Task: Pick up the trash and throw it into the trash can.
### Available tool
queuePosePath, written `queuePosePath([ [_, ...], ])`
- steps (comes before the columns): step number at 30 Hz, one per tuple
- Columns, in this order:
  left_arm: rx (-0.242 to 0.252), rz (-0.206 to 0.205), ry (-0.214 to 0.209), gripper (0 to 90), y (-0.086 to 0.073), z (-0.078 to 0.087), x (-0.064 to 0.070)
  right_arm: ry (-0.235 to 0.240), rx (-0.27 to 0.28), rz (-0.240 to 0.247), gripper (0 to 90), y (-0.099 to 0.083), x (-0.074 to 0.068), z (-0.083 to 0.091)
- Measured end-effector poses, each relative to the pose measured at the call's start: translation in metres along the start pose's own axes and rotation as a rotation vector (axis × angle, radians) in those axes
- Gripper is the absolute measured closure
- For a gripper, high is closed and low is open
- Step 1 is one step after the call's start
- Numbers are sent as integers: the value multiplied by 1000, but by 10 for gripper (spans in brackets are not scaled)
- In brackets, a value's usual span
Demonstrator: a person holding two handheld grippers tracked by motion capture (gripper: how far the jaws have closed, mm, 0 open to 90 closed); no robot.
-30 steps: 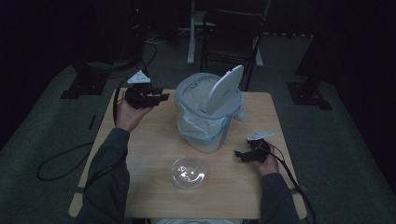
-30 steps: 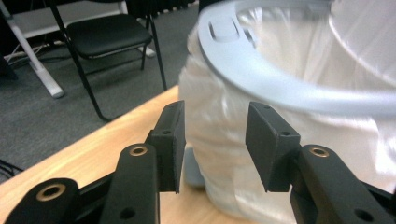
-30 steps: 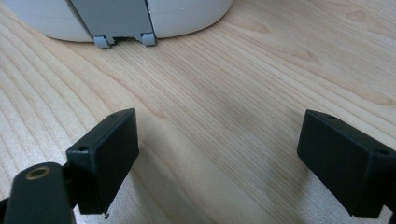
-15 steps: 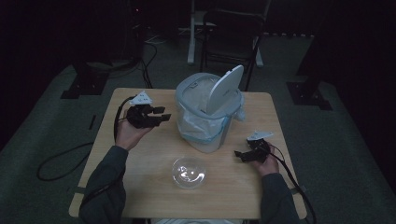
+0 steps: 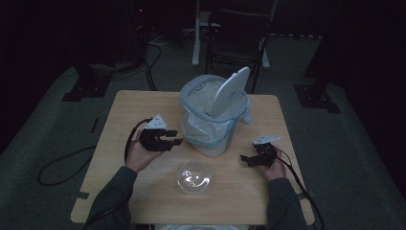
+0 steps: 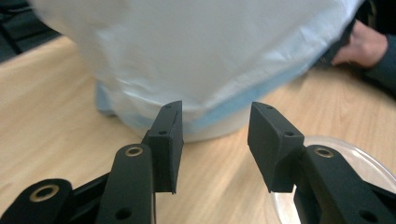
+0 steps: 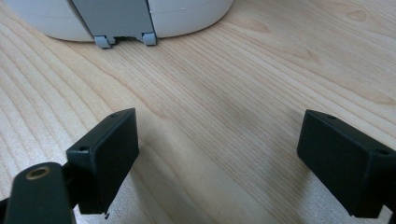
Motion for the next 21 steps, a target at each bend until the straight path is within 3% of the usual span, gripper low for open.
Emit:
queuePosePath([
  [7,-38,-13,-84,598,-15,-26,22,0,0,0,119,0,0,0],
  [10,-69,-20,-115,694,-22,-33,28,-1,0,0,119,0,0,0],
  [12,-81,-29,-124,751,-25,-37,31,0,-1,-1,119,0,0,0],
  [17,-94,-40,-151,800,-28,-43,38,0,0,-1,119,0,0,0],
  [21,-138,-41,-133,827,-36,-50,36,0,0,-1,119,0,0,0],
])
Point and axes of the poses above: each handheld gripper's, and its own axes: z roughly backward along the jaws, y roughly out of its top, x roughly to its right, the point moved 8 cm from there along -z, roughly forward along the jaws, and after that the axes turned 12 degrees about -y, right-handed, at the moved point
